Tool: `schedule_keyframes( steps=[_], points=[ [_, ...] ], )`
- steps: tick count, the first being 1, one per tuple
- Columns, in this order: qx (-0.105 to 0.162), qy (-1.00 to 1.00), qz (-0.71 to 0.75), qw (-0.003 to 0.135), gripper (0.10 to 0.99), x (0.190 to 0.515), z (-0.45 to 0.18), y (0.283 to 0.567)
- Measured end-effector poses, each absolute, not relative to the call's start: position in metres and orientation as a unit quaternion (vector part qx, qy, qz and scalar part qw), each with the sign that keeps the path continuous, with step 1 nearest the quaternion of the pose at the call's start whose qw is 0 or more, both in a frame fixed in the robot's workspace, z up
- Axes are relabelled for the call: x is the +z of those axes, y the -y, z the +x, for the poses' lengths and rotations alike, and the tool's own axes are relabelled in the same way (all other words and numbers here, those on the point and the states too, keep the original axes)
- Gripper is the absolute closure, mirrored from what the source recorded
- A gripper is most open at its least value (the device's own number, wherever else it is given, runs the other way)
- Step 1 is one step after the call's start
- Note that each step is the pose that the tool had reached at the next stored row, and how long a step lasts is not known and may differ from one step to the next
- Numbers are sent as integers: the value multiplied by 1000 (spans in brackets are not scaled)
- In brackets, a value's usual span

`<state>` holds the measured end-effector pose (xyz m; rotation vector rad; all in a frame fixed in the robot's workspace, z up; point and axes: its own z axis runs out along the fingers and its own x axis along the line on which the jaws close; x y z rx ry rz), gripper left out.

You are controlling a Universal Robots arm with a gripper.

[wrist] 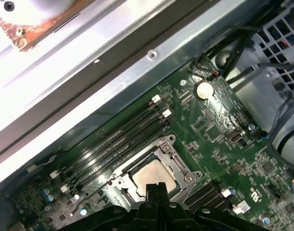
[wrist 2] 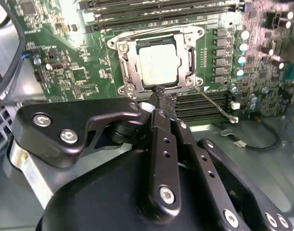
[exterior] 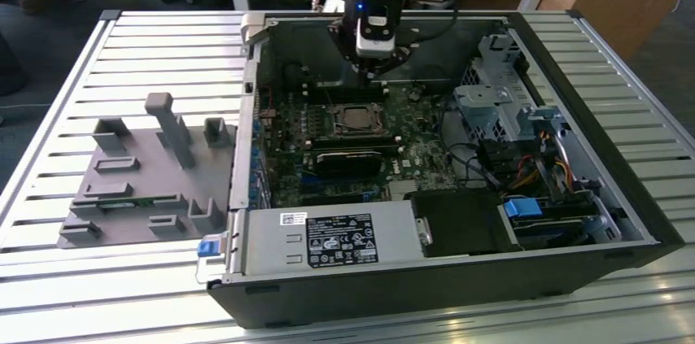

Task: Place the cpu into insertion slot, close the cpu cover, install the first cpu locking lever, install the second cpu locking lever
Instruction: 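Install the first cpu locking lever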

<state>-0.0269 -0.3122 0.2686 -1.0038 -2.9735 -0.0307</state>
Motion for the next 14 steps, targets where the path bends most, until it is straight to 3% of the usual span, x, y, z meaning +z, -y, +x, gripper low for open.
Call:
schedule_keyframes(
  steps=[14],
  points=[
    [-10, 980, -198, 1, 969, 267, -27, 312]
  ],
)
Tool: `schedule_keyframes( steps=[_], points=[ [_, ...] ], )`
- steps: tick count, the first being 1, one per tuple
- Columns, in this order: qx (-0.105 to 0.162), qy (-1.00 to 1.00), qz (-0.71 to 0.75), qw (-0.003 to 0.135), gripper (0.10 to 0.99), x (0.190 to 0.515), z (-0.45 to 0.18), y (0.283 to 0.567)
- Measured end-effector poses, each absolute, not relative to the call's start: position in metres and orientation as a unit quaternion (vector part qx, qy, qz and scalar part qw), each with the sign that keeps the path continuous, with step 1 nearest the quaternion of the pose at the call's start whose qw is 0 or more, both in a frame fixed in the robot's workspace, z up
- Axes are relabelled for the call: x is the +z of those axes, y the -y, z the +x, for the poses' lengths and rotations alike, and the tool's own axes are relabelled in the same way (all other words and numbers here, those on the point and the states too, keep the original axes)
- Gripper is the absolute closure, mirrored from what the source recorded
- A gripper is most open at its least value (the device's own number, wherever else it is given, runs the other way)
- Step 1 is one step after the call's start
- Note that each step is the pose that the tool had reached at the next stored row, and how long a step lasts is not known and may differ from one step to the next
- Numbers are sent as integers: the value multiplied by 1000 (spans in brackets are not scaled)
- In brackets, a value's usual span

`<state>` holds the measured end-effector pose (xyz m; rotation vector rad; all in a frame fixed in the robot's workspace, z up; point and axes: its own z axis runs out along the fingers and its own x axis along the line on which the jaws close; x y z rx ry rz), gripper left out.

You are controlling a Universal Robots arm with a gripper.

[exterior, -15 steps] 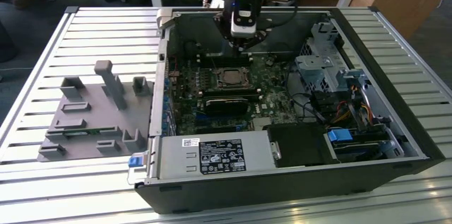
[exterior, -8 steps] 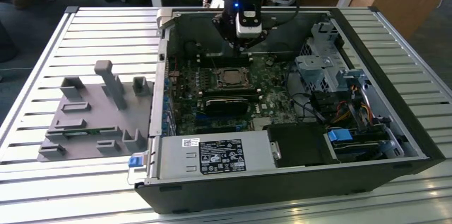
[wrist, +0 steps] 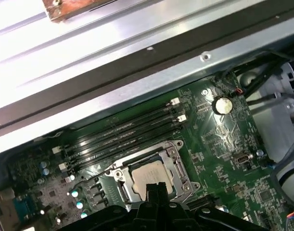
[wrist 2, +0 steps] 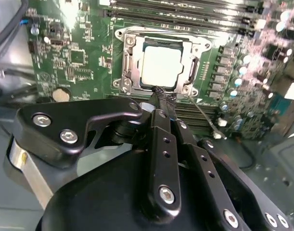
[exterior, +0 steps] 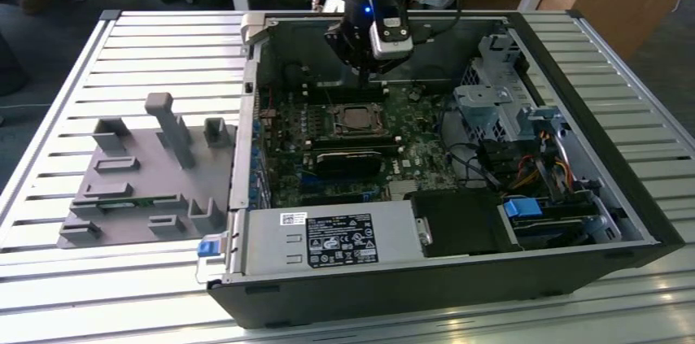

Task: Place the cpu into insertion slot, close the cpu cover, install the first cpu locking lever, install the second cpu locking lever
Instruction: 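Install the first cpu locking lever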

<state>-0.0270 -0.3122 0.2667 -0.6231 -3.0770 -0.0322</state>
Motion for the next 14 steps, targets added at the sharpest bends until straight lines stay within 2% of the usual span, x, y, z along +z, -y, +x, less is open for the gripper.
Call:
schedule_keyframes(
  steps=[14],
  points=[
    [-10, 996, -88, 2, 969, 266, -27, 312]
  ],
)
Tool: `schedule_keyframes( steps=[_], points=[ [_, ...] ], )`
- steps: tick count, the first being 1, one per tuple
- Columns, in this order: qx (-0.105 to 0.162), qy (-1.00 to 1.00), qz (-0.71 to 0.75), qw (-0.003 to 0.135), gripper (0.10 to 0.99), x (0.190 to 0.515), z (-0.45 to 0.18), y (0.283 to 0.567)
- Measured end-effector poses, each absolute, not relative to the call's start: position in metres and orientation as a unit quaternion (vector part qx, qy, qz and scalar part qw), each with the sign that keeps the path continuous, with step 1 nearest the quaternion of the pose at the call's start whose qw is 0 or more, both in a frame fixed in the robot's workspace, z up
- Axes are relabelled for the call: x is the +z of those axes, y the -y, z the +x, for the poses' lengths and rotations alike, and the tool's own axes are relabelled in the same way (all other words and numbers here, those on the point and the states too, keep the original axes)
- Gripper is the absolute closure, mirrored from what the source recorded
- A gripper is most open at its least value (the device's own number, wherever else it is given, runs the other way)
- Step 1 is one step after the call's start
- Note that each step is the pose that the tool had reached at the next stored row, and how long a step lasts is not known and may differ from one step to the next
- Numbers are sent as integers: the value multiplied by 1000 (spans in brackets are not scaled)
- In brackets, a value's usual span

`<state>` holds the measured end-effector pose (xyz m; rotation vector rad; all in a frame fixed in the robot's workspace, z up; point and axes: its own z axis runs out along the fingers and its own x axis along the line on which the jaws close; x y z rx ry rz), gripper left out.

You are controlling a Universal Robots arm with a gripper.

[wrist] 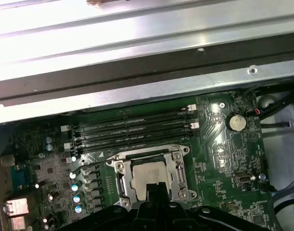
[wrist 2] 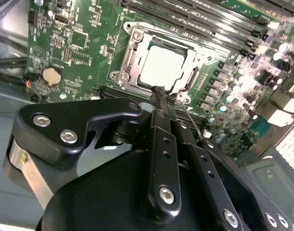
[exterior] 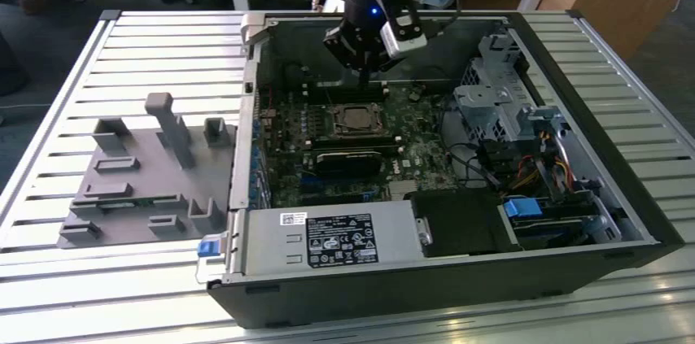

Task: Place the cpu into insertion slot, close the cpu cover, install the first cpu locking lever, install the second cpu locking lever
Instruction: 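Install the first cpu locking lever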

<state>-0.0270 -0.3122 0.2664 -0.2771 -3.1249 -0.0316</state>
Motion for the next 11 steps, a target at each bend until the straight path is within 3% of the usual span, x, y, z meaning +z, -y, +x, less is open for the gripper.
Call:
schedule_keyframes(
  steps=[11],
  points=[
    [-10, 1000, 0, 3, 969, 266, -27, 312]
  ],
)
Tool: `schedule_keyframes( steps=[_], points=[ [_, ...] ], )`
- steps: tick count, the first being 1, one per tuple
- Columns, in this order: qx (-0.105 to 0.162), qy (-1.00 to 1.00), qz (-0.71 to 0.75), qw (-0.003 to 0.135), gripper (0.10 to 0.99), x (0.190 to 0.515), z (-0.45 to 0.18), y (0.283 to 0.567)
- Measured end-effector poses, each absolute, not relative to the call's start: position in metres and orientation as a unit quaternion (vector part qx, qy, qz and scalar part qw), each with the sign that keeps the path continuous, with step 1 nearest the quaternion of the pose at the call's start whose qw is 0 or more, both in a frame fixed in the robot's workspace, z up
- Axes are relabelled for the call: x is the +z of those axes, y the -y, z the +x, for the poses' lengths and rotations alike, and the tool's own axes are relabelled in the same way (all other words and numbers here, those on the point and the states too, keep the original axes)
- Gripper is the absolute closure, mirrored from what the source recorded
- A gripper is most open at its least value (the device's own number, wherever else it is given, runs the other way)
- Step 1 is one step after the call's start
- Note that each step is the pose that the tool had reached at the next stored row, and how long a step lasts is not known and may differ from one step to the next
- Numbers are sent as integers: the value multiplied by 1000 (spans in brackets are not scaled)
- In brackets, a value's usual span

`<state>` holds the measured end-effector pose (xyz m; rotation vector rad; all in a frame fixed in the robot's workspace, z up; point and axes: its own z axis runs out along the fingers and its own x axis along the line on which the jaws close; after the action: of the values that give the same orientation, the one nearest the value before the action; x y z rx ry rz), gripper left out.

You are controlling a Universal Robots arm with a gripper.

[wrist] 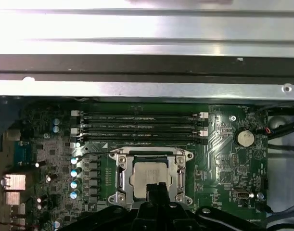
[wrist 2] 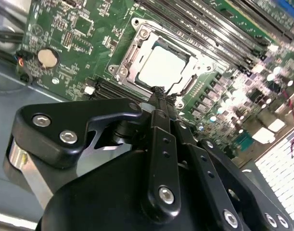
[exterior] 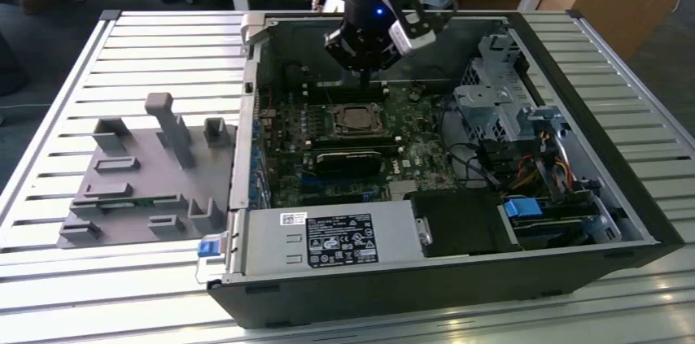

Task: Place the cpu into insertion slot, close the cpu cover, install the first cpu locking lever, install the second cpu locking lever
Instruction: 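Install the first cpu locking lever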

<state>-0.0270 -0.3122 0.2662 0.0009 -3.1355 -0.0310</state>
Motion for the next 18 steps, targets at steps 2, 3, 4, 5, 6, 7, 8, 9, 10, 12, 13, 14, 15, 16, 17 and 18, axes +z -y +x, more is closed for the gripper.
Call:
schedule_keyframes(
  steps=[2, 3, 4, 5, 6, 7, 8, 9, 10, 12, 13, 14, 15, 16, 17, 18],
  points=[
    [-10, 1000, 10, 3, 969, 266, -27, 312],
    [-10, 1000, 11, 3, 969, 266, -27, 312],
    [-10, 1000, 11, 3, 969, 266, -29, 312],
    [-10, 1000, 11, 3, 969, 266, -31, 312],
    [-10, 1000, 11, 3, 969, 266, -34, 312],
    [-10, 1000, 11, 3, 969, 266, -37, 312],
    [-10, 1000, 11, 3, 969, 266, -41, 312],
    [-10, 1000, 10, 2, 969, 266, -44, 312],
    [-10, 1000, 8, 2, 969, 265, -46, 312],
    [-10, 1000, 2, 2, 969, 265, -49, 312],
    [-10, 1000, -2, 2, 969, 264, -50, 312],
    [-10, 1000, -4, 2, 969, 264, -52, 312],
    [-10, 1000, -5, 2, 969, 264, -54, 312],
    [-10, 1000, -5, 2, 969, 263, -57, 312],
    [-10, 1000, -5, 2, 969, 263, -60, 312],
    [-10, 1000, -5, 2, 969, 263, -64, 312]
  ],
)
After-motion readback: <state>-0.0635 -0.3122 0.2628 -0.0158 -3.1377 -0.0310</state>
